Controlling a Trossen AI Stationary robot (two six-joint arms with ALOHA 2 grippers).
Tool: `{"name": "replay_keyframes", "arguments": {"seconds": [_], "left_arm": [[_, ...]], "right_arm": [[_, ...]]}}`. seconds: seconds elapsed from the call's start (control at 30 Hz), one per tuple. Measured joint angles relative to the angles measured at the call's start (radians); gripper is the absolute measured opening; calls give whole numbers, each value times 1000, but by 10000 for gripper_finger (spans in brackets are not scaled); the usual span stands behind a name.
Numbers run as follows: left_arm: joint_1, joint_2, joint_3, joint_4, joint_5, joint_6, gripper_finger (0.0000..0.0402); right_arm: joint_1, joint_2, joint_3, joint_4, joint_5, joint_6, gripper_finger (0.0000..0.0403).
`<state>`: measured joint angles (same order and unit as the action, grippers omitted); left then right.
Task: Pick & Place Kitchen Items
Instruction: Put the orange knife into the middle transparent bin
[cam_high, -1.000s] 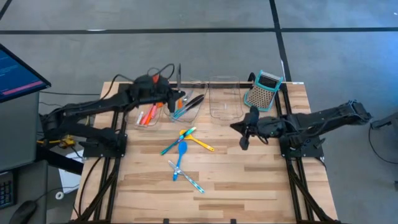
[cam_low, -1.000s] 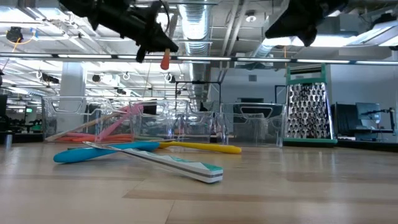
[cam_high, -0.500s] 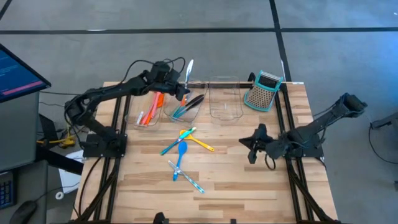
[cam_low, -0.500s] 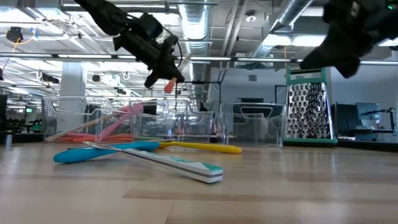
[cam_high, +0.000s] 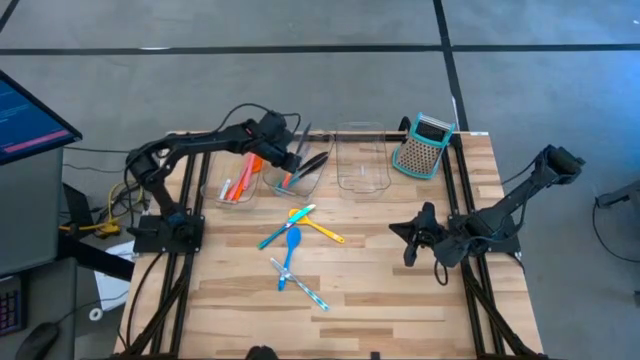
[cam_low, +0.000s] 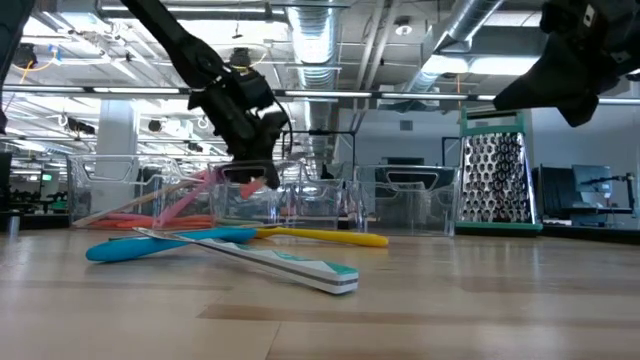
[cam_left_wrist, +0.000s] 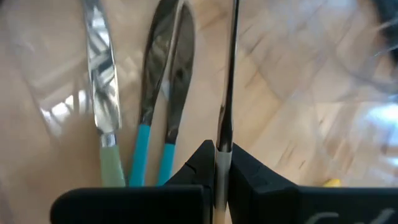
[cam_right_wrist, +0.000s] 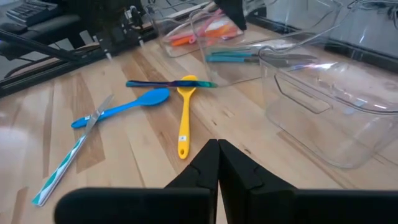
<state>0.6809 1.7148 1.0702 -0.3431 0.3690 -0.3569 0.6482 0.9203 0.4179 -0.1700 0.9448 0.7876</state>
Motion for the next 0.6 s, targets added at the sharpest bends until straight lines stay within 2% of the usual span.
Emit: {"name": "replay_keyframes", "arguments": {"seconds": [0.3,0.6], "left_arm": [[3,112,5,25,5,-4,6],[1,117,3,56,2,0,6]], "right_arm": [[0,0,0,-1,6,-1,1],[0,0,1,-2,8,-7,1]]}}
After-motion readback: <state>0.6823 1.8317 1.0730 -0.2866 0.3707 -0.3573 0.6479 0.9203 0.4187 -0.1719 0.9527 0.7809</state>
